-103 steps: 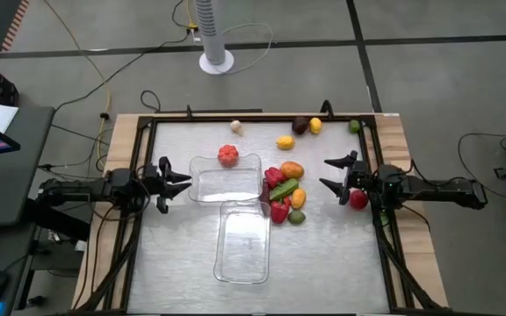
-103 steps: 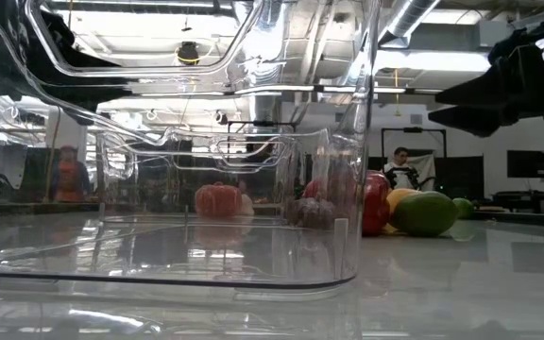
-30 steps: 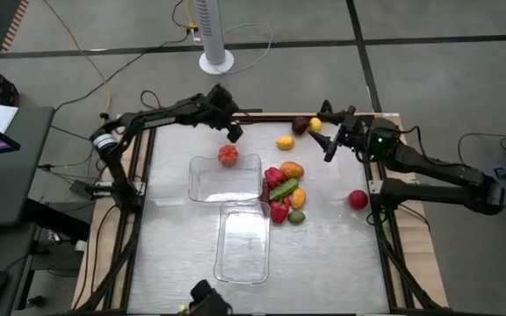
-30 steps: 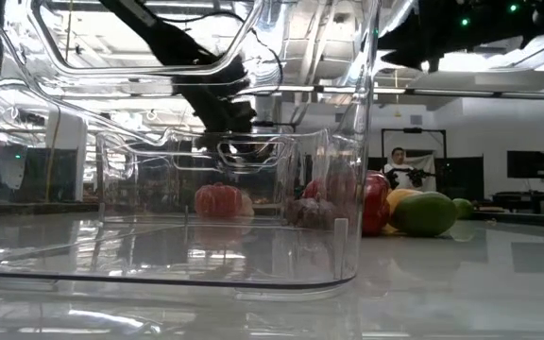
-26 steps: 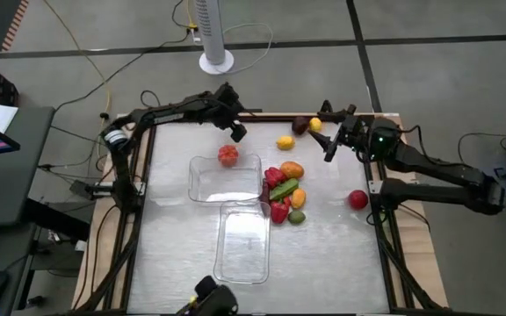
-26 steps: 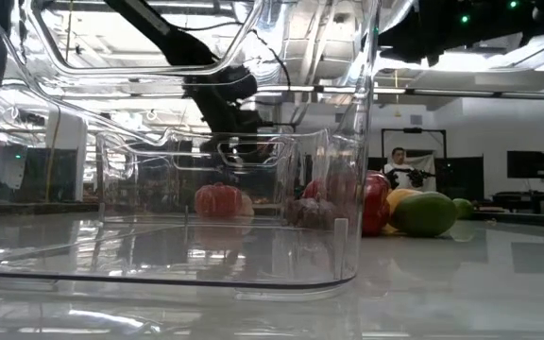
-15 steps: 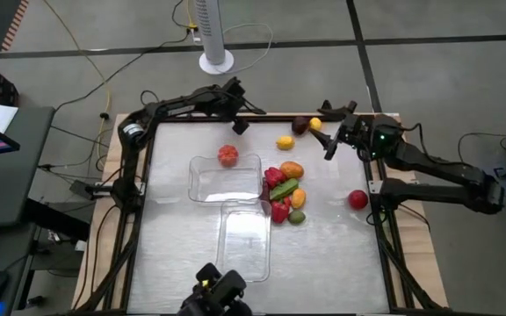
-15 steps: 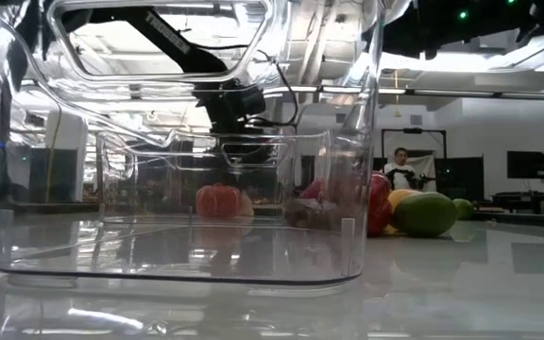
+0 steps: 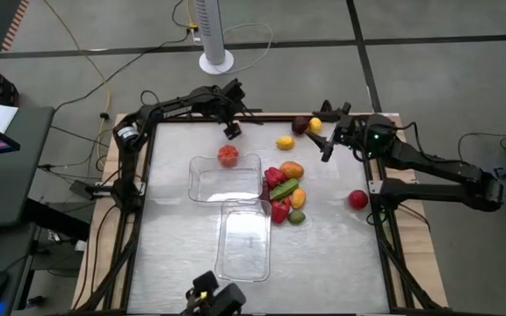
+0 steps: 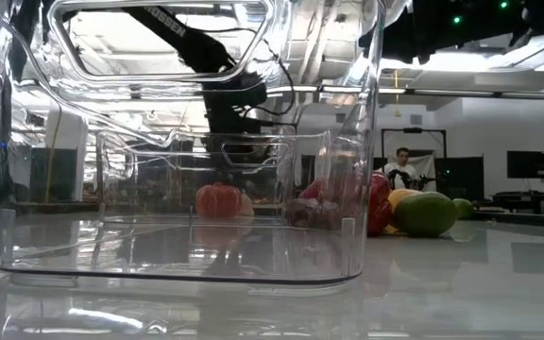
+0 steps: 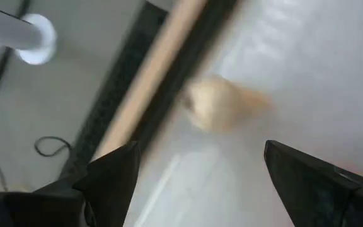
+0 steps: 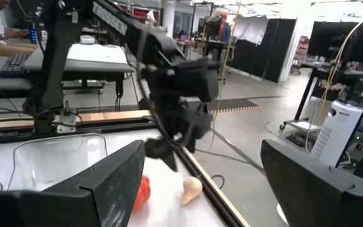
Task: Sort produce into baskets
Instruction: Put the pumpkin into the top transparent bin
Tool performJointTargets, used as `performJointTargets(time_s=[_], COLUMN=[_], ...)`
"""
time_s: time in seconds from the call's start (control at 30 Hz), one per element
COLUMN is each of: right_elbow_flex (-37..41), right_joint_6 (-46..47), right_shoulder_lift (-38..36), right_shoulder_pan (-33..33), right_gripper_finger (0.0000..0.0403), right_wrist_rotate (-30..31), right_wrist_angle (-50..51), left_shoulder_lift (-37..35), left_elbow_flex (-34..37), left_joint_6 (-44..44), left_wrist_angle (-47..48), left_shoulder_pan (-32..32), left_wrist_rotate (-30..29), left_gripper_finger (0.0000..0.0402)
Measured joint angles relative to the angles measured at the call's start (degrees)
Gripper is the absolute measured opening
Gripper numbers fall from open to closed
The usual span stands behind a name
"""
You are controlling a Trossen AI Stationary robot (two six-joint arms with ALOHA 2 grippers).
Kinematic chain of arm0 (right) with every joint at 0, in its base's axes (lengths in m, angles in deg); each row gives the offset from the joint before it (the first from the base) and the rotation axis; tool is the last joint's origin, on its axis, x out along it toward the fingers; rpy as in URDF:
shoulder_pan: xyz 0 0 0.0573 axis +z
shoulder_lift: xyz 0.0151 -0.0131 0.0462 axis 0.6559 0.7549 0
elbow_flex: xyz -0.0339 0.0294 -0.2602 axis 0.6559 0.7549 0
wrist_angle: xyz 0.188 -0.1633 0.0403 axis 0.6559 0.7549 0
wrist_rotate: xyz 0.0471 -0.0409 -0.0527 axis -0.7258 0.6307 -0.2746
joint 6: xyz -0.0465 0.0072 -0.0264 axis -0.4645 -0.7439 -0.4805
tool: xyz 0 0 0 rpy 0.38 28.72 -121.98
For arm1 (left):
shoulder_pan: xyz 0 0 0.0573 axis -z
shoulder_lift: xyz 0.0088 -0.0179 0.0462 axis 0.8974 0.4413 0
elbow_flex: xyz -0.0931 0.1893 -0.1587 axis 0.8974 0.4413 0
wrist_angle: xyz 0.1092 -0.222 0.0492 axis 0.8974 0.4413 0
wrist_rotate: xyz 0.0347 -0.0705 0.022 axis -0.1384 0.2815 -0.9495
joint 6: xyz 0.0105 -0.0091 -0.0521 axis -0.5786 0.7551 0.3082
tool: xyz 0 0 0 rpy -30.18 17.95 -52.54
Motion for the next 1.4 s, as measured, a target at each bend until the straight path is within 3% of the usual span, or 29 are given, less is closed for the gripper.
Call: performJointTargets(time_s=[0.27, 0.43, 0.63, 0.97, 1.13, 1.4], right_elbow_flex=[0.00, 0.00, 0.00, 0.02, 0.02, 0.02], right_joint_6=[0.02, 1.78, 2.10, 0.25, -0.53, -1.09], right_shoulder_lift=[-0.02, -0.02, -0.02, -0.02, -0.05, -0.07], right_shoulder_pan=[0.00, 0.07, 1.33, 2.10, 1.93, 1.95], right_gripper_finger=[0.0345, 0.0345, 0.0345, 0.0345, 0.0345, 0.0345], right_wrist_rotate=[0.00, 0.00, 0.00, -0.06, -0.07, -0.09], right_wrist_angle=[1.50, 0.49, -0.04, -0.88, -1.00, -1.25], left_shoulder_lift=[-5.57, -4.72, -4.72, -2.20, 0.63, 2.88], left_elbow_flex=[1.35, 1.51, 1.55, 1.57, 1.57, 1.56], left_joint_6=[2.22, 9.90, 18.76, 23.56, 24.33, 26.02], left_wrist_angle=[7.40, 8.53, 9.63, 12.95, 12.66, 11.97], left_shoulder_pan=[3.90, 4.41, 1.96, 2.88, 4.15, 4.58], left_wrist_rotate=[8.65, 10.14, 16.89, 12.16, 14.69, 13.60], left_gripper_finger=[0.0325, 0.0325, 0.0325, 0.0365, 0.0389, 0.0396])
